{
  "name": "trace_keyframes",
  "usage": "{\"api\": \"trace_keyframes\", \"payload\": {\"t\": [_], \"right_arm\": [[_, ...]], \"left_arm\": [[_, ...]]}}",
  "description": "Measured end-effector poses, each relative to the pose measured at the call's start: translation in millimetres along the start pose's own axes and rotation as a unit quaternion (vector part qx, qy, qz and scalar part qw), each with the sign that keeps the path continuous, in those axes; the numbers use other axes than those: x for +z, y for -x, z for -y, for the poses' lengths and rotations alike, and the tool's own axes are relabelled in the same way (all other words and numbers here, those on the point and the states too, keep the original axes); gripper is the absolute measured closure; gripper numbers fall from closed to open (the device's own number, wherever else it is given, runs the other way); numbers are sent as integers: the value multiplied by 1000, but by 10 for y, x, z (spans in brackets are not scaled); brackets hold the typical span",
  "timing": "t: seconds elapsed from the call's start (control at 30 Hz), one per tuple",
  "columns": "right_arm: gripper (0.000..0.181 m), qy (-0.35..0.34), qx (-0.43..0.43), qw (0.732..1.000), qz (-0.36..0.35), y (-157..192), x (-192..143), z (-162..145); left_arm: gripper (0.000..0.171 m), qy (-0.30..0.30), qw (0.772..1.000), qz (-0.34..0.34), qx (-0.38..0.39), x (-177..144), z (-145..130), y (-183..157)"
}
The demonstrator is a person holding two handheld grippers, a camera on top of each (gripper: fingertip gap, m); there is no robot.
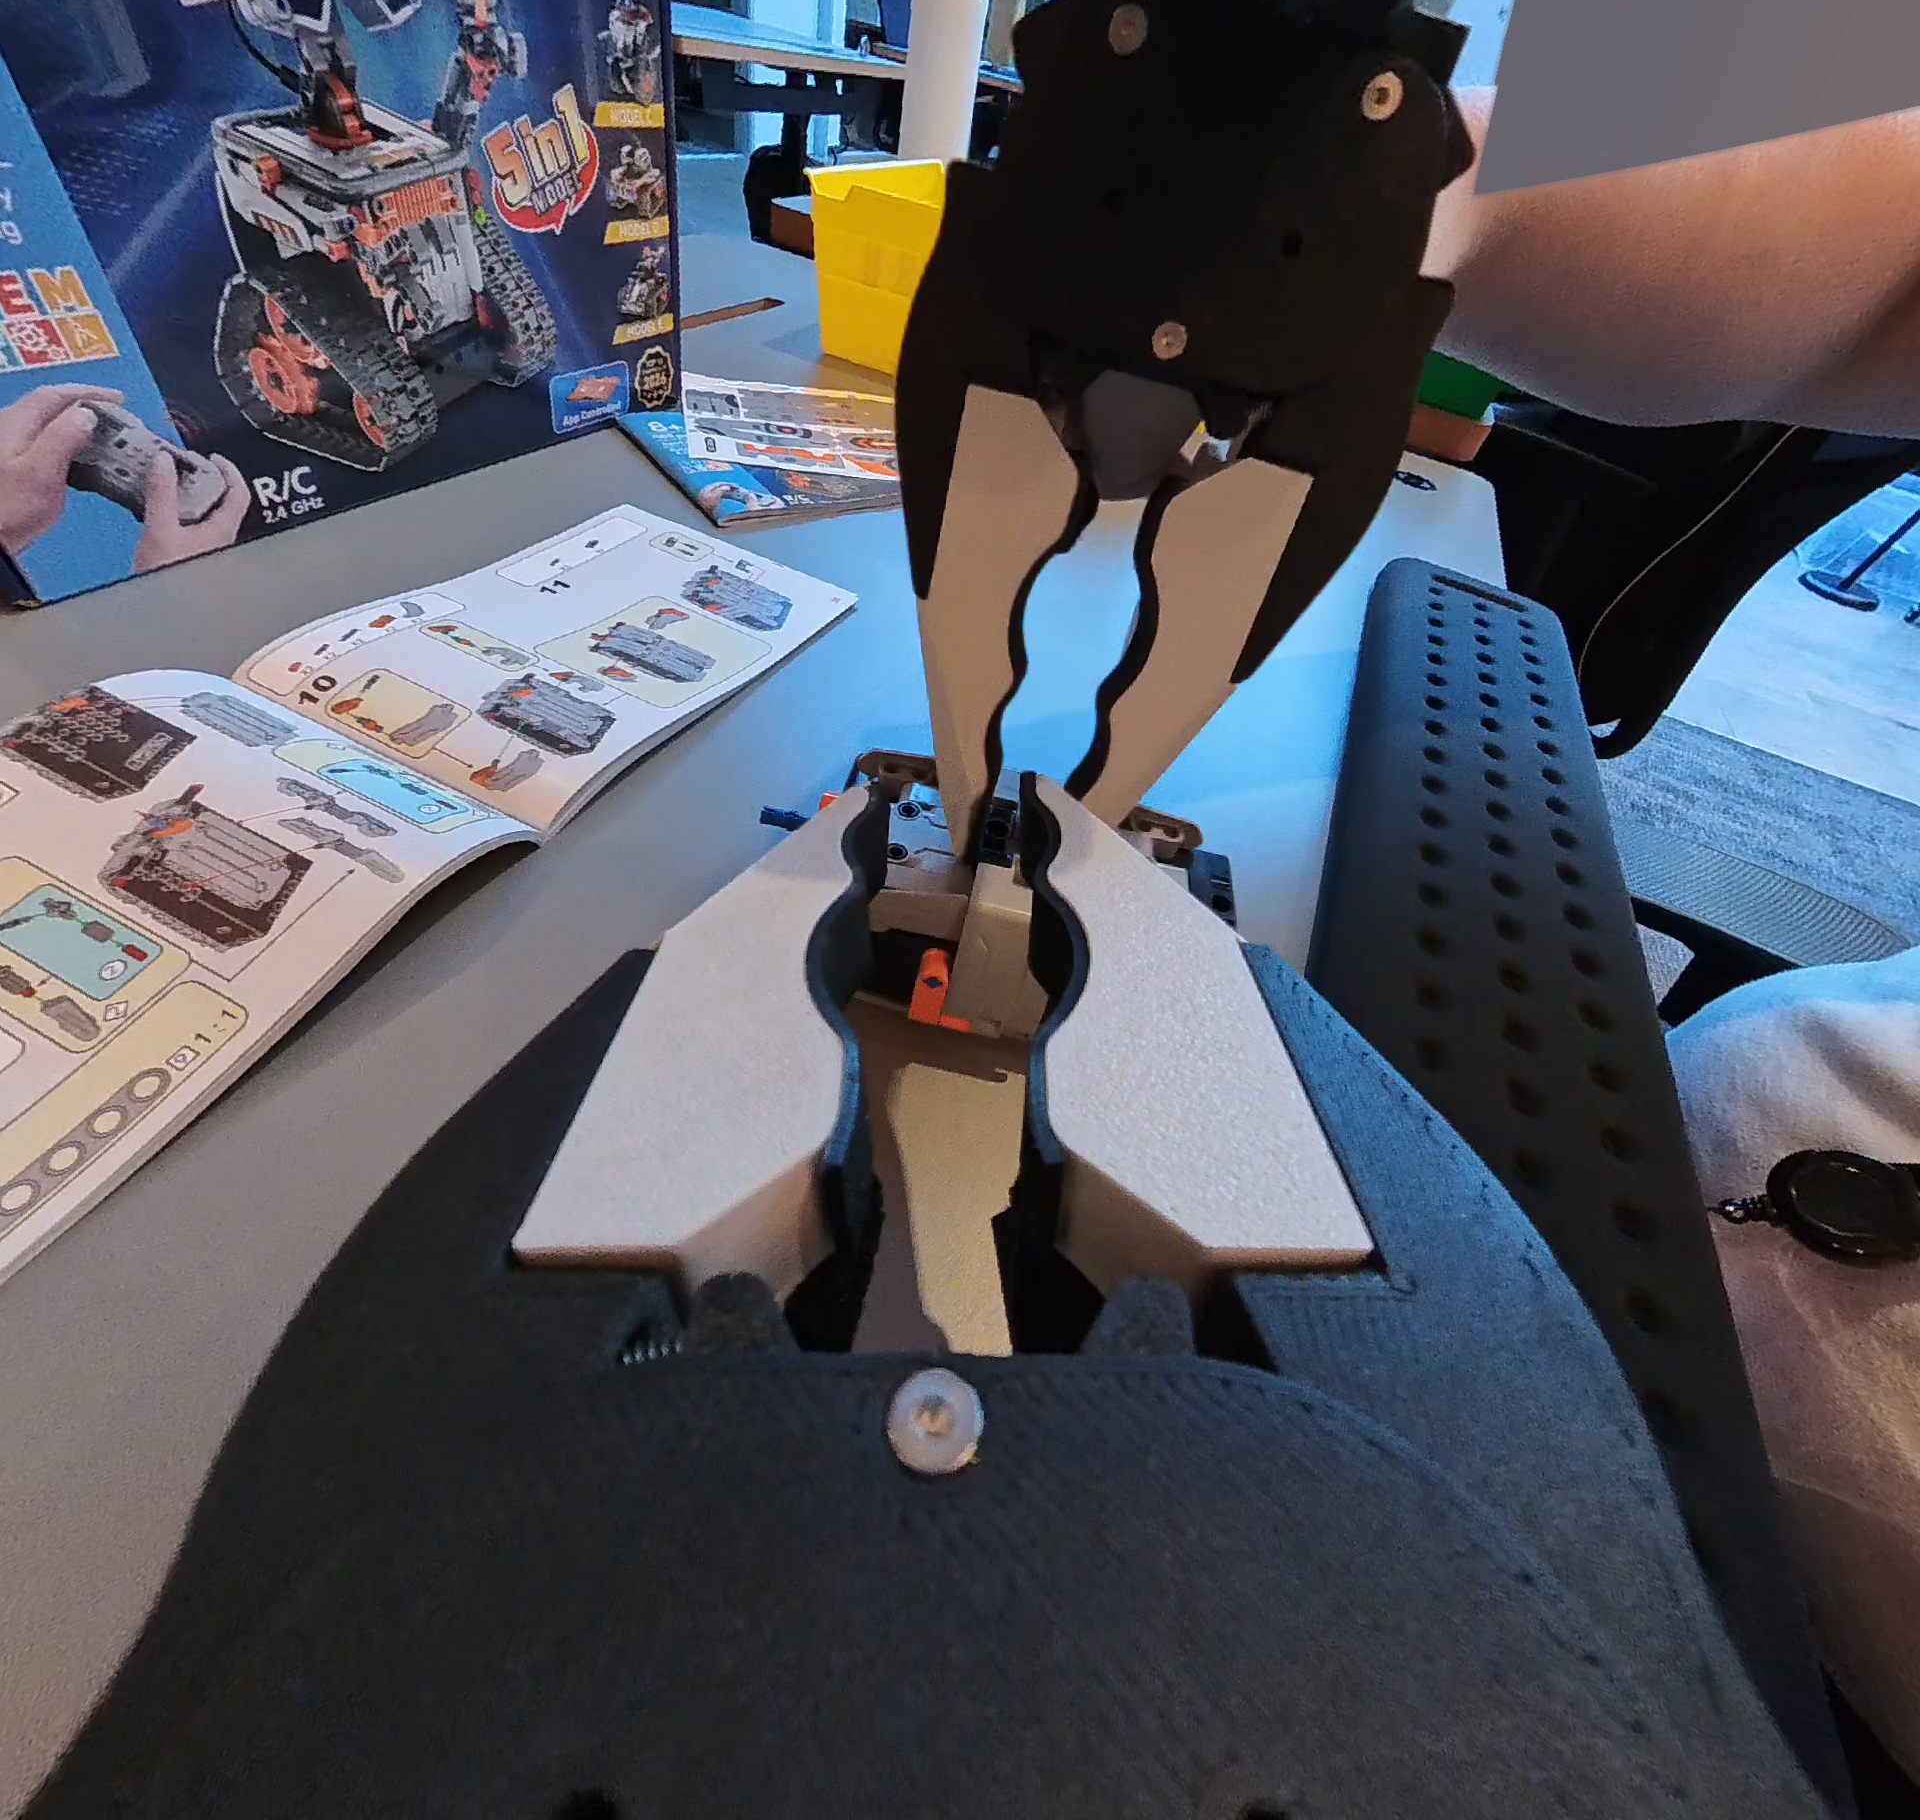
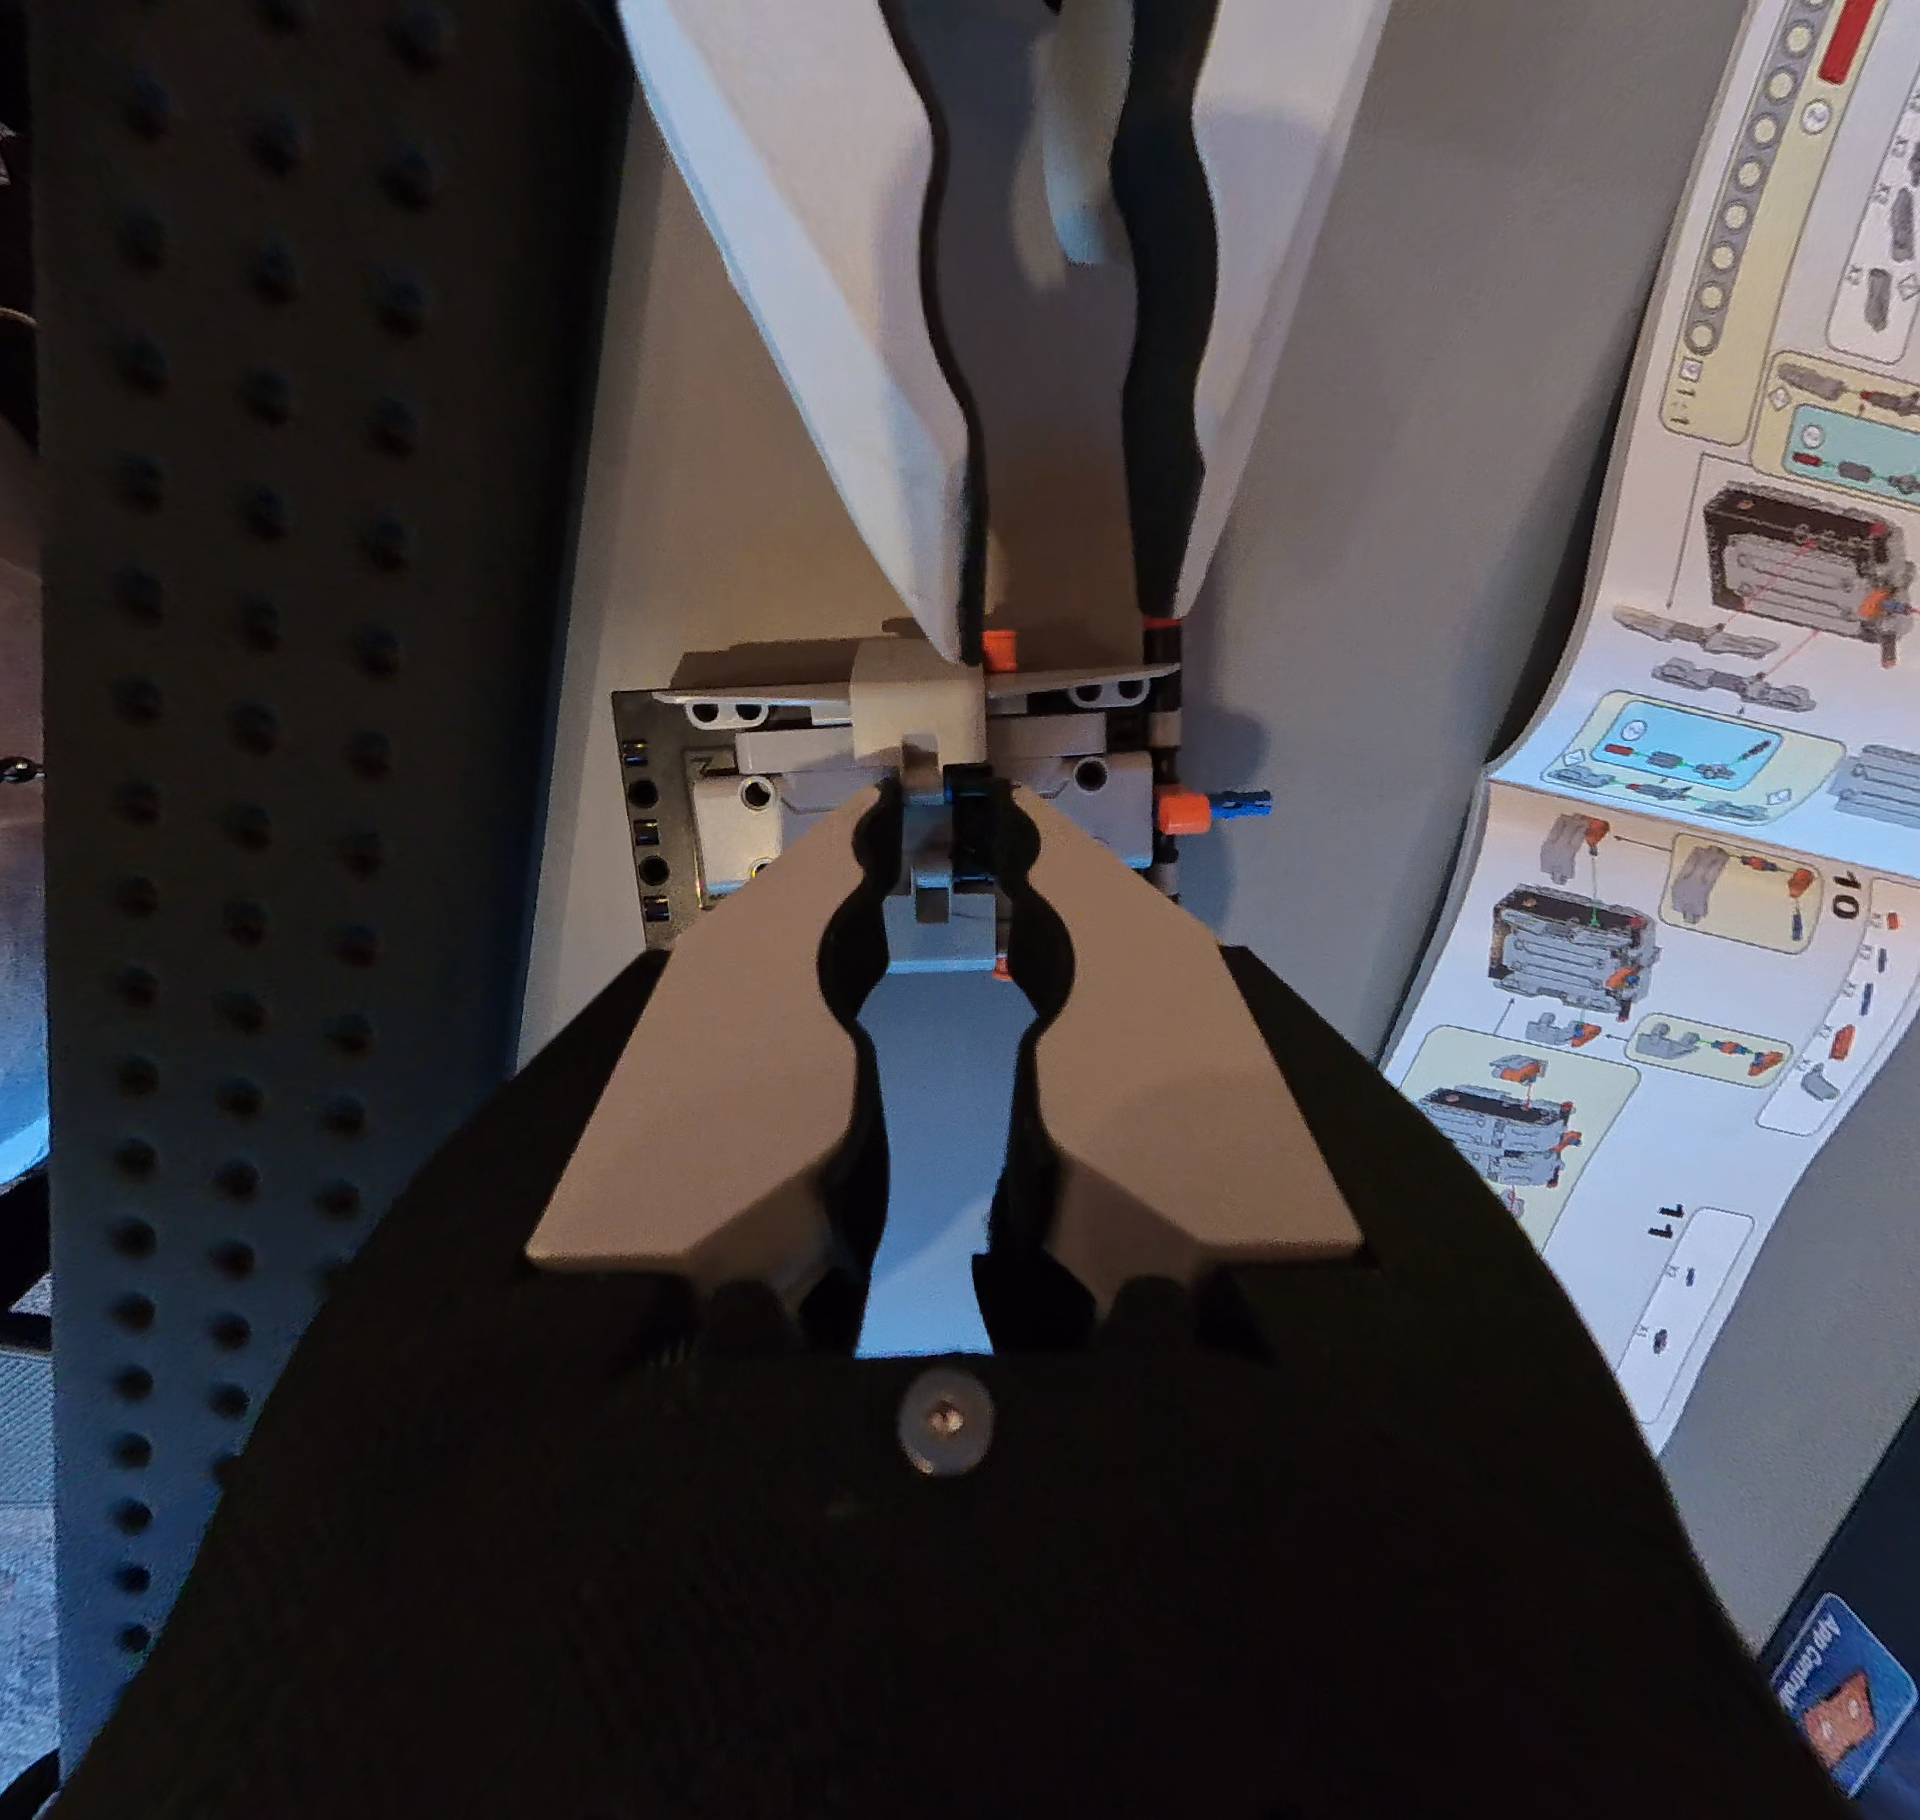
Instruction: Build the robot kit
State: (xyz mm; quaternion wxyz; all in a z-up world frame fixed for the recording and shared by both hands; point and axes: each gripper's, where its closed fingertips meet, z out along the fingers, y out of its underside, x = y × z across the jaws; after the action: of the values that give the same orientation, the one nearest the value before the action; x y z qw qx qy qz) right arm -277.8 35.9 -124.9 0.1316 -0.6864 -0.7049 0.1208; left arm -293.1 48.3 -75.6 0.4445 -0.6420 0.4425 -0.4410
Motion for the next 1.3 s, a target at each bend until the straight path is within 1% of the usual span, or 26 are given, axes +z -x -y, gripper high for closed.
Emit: {"api": "trace_keyframes", "payload": {"t": [0.23,0.53,0.67,0.7,0.73,0.77,0.8,0.87,0.9,0.93,1.03,1.13,1.2,1.27,1.3], "right_arm": [[165,9,14,1000,-3,-3,8,20],[167,14,-28,999,-20,-2,11,32],[165,-31,1,1000,0,23,3,73],[152,-46,11,999,-21,-32,-63,80],[148,-83,16,996,-31,-47,-177,124],[151,-133,18,990,-30,-13,-320,177],[152,-187,19,981,-42,2,-481,203],[150,-297,29,950,-92,2,-814,150],[145,-340,47,932,-116,5,-953,57],[135,-371,70,917,-130,26,-1051,-71],[108,-409,146,884,-176,118,-1184,-557],[89,-436,193,853,-210,328,-1327,-912],[75,-460,200,829,-248,491,-1529,-1053],[59,-488,198,798,-293,657,-1796,-1145],[54,-493,195,785,-320,722,-1910,-1203]], "left_arm": [[148,16,1000,-2,6,33,-52,-12],[149,10,1000,-1,7,22,-33,-12],[147,6,1000,6,6,6,-25,12],[145,1,1000,10,6,-9,-6,23],[144,-9,1000,16,5,-35,30,40],[142,-23,999,23,5,-74,83,63],[140,-42,999,32,4,-126,151,90],[135,-84,995,51,5,-275,295,147],[132,-104,993,59,7,-362,360,155],[130,-123,990,64,6,-453,421,145],[108,-167,983,80,-3,-708,534,36],[81,-186,975,118,11,-955,571,-135],[65,-185,969,155,55,-1132,608,-286],[55,-165,959,198,120,-1304,643,-427],[51,-154,953,218,146,-1385,659,-487]]}}
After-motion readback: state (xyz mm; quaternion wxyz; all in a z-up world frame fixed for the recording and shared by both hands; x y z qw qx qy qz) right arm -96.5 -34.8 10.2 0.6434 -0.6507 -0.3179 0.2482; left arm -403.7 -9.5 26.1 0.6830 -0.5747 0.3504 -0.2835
